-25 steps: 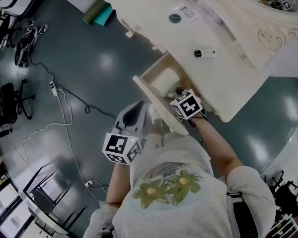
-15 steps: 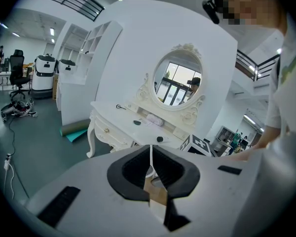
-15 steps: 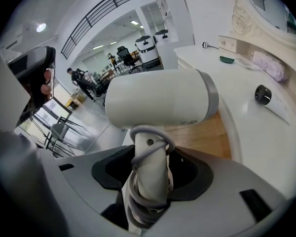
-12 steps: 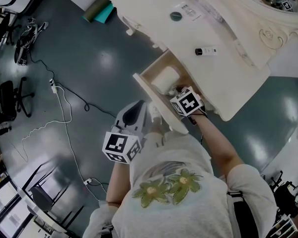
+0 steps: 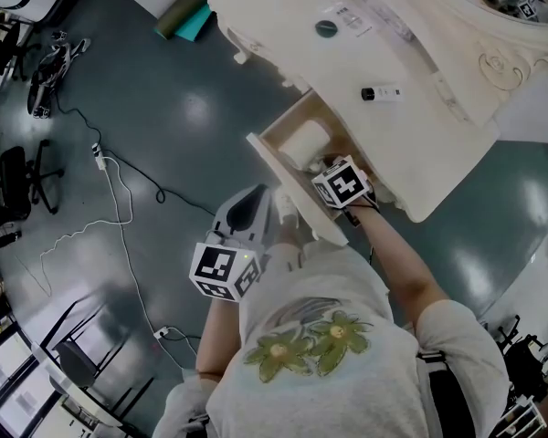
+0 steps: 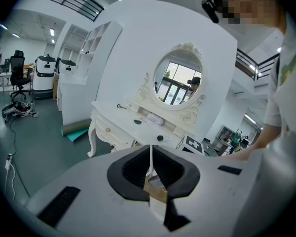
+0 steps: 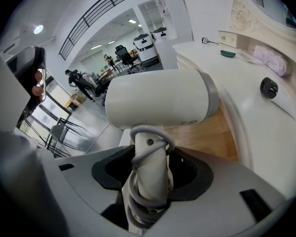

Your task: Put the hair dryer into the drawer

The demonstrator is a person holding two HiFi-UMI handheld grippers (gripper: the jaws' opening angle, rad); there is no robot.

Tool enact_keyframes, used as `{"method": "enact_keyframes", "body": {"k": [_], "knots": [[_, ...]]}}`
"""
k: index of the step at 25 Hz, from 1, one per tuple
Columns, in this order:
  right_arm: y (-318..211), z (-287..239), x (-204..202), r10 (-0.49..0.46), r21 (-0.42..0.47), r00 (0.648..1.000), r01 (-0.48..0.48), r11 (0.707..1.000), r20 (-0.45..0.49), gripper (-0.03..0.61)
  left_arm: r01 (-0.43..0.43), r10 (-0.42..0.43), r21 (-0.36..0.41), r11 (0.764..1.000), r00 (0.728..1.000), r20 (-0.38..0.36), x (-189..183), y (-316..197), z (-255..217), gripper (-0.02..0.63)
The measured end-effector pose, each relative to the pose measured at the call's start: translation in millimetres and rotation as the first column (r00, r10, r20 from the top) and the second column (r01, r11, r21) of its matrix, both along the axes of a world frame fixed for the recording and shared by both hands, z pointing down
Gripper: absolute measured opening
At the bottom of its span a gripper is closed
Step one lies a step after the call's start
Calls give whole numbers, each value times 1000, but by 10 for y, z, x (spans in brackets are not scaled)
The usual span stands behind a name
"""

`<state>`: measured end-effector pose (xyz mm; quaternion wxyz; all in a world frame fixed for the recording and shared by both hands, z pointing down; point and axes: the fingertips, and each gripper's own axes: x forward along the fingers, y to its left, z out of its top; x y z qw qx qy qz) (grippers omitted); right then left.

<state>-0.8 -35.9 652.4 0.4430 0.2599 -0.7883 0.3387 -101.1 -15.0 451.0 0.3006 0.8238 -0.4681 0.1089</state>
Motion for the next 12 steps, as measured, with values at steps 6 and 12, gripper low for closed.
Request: {"method": "enact_keyframes", "body": {"k": [6,12], "knots": [[-29,100,20,24,-18,1000,-24,1000,-17,219,2,-2,-1,1000,1000,1,-24,11,8,23],[-51,173,26,43,-34,999,-44,998,-29,219,7,-7,-6,1000,1000,1,-61,16,2,23]]}}
